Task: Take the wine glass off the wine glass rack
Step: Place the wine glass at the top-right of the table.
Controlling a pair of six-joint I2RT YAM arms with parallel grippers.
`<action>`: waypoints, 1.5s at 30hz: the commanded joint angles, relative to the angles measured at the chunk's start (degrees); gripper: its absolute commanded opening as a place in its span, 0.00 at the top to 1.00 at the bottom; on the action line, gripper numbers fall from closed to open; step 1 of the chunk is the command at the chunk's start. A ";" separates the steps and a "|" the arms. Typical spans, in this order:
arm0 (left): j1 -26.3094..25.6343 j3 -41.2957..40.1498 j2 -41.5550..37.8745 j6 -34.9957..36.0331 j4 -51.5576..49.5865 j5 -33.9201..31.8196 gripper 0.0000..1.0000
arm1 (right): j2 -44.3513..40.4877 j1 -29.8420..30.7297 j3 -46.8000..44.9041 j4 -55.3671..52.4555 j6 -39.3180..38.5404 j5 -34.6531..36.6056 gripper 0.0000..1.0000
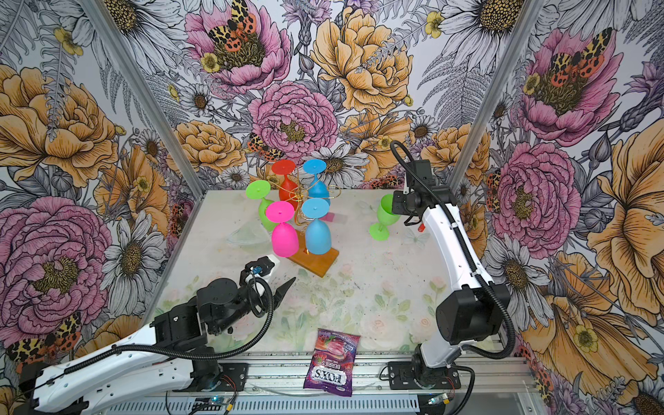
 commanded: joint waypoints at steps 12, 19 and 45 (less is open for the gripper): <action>18.24 0.79 -4.09 -10.15 -4.86 7.81 0.26 | 10.91 0.90 9.90 4.83 -0.52 1.37 1.00; 28.44 1.19 -3.95 -13.00 -4.51 13.50 0.26 | 16.89 1.12 15.55 5.29 -0.82 0.07 1.00; 54.70 2.64 2.36 -19.16 -1.30 26.69 0.26 | 32.70 3.49 29.28 5.03 -1.71 3.36 1.00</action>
